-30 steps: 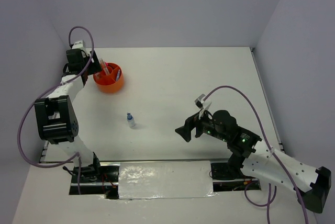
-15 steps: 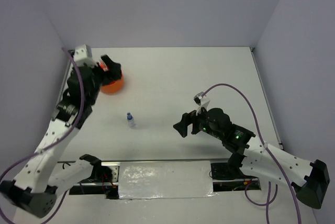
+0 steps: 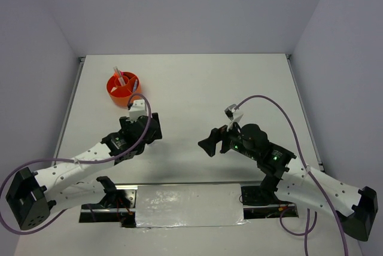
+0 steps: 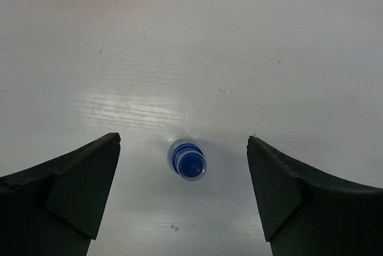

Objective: Sort the stationery into containers
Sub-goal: Pick up the stationery from the center of the board.

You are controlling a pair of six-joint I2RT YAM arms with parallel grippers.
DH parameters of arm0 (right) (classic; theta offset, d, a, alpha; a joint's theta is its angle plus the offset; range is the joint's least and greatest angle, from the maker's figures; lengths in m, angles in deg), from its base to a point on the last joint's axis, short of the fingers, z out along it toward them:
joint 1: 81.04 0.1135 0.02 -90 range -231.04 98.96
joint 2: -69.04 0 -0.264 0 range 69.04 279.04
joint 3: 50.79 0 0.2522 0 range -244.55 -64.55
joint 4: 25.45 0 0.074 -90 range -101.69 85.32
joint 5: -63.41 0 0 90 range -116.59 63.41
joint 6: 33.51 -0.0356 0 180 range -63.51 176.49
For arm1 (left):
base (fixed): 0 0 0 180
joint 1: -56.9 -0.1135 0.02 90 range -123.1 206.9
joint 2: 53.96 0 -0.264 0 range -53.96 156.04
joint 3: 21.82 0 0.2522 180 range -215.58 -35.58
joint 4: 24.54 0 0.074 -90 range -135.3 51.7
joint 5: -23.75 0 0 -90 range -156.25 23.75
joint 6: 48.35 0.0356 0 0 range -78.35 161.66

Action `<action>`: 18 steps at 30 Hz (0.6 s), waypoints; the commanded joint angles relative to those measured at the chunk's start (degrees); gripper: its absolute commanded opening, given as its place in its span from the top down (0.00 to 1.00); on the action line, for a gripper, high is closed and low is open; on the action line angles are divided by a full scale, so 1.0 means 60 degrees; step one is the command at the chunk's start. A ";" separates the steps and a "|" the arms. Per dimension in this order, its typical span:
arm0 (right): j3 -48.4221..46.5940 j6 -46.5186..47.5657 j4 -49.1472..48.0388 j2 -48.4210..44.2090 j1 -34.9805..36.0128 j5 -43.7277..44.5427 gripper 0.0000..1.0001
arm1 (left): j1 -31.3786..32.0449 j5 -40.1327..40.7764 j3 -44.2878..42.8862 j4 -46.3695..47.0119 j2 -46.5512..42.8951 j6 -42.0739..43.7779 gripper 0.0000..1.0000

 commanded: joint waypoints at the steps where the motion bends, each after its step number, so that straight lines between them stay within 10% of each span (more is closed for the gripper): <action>1: -0.0192 -0.0075 -0.0108 -0.0077 -0.0034 -0.0064 0.00 | 0.0017 0.0712 -0.0011 0.0289 -0.0188 -0.0557 0.01; 18: -0.0134 -0.0207 -0.0299 0.0216 -0.0034 -0.0503 0.00 | 0.0032 0.0067 0.0297 -0.0341 -0.0188 -0.1173 0.21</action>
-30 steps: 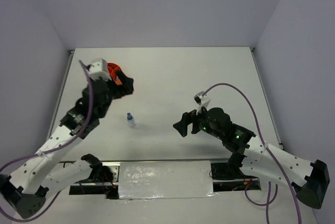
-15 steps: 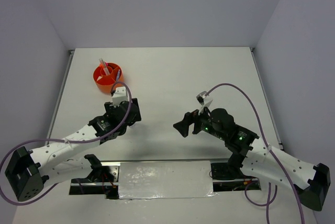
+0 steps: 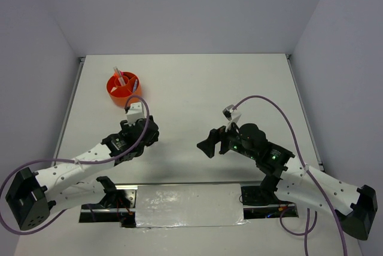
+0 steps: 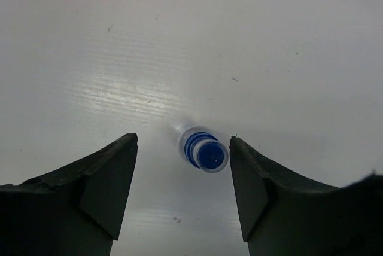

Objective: Sort the stationery into containers
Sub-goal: Pick up the stationery from the center of the board, then place the stationery in the storage box.

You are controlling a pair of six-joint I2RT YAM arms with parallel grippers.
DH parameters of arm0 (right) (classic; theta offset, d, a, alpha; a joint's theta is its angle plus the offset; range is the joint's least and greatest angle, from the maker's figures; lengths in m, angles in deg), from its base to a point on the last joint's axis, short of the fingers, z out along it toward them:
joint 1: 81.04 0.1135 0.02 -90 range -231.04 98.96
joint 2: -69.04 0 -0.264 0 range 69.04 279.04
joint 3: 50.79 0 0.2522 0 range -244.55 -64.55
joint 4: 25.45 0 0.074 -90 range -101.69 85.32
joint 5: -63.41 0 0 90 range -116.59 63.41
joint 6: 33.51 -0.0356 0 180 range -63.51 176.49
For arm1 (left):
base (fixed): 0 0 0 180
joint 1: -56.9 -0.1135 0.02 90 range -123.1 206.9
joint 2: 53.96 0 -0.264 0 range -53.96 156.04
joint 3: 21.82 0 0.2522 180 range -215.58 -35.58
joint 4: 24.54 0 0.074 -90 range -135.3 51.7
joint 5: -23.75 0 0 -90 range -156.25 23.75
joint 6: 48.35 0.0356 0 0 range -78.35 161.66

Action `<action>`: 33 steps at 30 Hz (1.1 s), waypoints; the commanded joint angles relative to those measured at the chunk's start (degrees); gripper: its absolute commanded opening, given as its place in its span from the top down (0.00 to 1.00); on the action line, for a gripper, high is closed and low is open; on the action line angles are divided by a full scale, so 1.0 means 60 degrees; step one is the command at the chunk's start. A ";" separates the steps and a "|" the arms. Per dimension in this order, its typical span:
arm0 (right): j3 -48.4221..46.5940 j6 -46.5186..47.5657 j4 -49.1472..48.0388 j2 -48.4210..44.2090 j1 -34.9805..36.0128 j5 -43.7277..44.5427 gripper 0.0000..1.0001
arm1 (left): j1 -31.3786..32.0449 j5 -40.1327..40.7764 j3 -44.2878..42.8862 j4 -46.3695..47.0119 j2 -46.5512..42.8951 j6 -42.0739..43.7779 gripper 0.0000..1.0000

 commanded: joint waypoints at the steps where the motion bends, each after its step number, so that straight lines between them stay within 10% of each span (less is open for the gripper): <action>1: -0.0148 -0.0032 -0.0299 0.0088 -0.0020 -0.0197 0.00 | 0.0028 -0.0119 0.0180 0.0133 -0.0101 -0.0196 0.26; 15: -0.0236 0.0056 -0.0079 0.0001 -0.0034 -0.0285 0.00 | 0.0028 -0.0354 -0.0024 0.0119 0.0324 -0.0137 0.58; 20: -0.0280 0.0114 0.0023 -0.0058 -0.0020 -0.0256 0.00 | 0.0028 -0.0208 -0.0315 -0.0026 0.0368 -0.0079 0.99; 33: -0.0559 0.0437 0.0214 -0.0058 -0.0034 -0.0080 0.00 | -0.3323 0.0058 -0.4812 -0.1507 0.1611 0.1603 1.00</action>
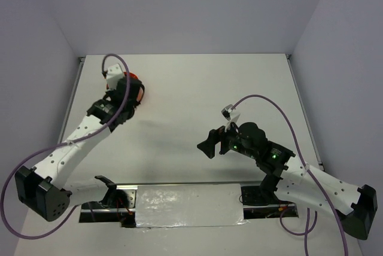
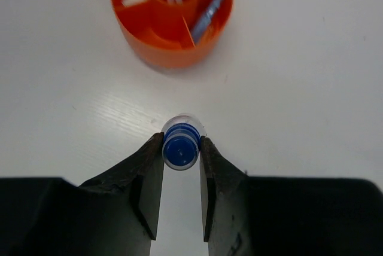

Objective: Sort the stationery into containers
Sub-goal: Place the stationery in the storage box.

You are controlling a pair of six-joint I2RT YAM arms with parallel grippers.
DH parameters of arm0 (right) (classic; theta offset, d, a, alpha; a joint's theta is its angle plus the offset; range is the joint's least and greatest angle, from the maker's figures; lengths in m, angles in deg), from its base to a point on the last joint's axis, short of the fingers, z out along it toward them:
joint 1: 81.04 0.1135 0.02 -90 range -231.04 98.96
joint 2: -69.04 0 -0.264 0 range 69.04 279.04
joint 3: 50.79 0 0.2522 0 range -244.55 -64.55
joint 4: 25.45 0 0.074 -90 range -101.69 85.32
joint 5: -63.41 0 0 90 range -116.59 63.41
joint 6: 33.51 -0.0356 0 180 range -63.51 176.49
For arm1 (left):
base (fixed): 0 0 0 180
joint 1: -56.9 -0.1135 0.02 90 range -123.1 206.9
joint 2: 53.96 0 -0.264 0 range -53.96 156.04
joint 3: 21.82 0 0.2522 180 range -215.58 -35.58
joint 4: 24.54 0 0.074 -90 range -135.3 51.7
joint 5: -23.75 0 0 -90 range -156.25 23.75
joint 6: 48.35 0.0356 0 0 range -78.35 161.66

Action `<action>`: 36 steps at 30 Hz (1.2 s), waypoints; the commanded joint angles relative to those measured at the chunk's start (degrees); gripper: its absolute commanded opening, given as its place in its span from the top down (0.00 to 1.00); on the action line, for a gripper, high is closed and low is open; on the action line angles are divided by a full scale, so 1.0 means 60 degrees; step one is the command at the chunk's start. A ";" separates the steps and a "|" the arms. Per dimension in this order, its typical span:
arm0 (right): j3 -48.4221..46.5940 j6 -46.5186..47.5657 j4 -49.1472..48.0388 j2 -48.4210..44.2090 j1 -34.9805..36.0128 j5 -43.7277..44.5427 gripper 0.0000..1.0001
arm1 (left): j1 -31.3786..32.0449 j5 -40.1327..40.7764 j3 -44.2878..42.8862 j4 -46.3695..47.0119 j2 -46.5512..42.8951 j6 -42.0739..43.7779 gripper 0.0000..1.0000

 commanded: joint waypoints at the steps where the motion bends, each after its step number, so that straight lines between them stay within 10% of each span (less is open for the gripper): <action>1: -0.0278 0.0200 -0.0150 -0.0153 -0.0034 0.0058 0.00 | -0.1360 -0.0107 -0.1511 -0.0010 0.0268 0.0858 1.00; 13: -0.0117 0.0449 -0.0033 -0.0255 -0.0049 0.0249 0.00 | -0.3606 -0.1352 -0.3304 0.0370 0.2393 0.1855 1.00; 36: -0.0175 0.0523 -0.0194 0.0096 -0.0049 0.0044 0.00 | -0.4135 -0.2158 -0.2646 0.2040 0.3419 0.1724 1.00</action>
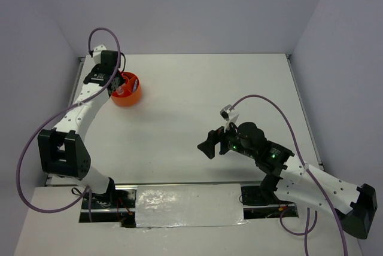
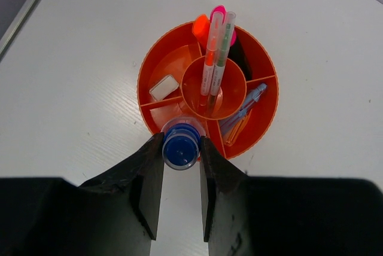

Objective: Sort the stationery into containers
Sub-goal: Place the stationery in the storage box, then reset both arms

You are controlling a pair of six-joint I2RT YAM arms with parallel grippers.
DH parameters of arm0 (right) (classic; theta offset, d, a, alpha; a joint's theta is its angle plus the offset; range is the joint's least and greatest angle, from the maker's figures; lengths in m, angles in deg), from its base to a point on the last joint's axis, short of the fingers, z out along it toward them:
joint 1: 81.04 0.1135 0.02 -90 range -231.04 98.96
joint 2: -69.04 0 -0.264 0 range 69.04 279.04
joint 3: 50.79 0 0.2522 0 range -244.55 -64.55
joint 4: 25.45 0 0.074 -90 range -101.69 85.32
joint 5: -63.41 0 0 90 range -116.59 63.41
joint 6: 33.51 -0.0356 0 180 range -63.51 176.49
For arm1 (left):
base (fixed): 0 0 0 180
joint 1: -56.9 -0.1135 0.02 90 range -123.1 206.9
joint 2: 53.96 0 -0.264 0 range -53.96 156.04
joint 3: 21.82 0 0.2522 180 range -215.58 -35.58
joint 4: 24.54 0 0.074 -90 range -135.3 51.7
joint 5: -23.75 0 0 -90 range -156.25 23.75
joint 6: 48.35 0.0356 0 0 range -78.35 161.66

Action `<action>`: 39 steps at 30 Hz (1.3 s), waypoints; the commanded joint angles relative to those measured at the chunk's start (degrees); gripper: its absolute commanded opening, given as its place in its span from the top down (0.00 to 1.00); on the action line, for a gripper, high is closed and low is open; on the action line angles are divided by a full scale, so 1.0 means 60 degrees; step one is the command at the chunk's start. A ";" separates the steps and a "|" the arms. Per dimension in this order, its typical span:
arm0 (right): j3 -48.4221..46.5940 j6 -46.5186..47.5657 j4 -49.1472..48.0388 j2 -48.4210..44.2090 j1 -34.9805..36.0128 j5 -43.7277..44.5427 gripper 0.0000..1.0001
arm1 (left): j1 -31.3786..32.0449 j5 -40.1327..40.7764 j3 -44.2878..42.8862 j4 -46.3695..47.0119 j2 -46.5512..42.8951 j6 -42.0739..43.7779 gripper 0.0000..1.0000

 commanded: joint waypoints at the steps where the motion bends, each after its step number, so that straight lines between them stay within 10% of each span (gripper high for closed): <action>1: -0.0179 0.0162 -0.0252 0.0009 -0.0031 0.0007 0.00 | -0.0073 -0.0144 0.0131 0.0948 -0.0009 0.0004 1.00; 9: -0.0106 0.0147 -0.0296 0.0038 -0.0045 -0.0022 0.00 | -0.0058 -0.0013 0.0219 0.0846 0.0328 -0.0069 1.00; 24: -0.0237 0.0147 -0.0033 -0.0166 -0.0031 0.0007 0.00 | -0.0073 0.0046 0.0424 0.0408 -0.0256 -0.0274 0.02; 39: -0.4937 0.0557 0.5179 -0.2289 -0.0016 0.4824 0.00 | -0.0043 -0.1756 0.1359 -0.2185 -0.6451 0.2054 0.01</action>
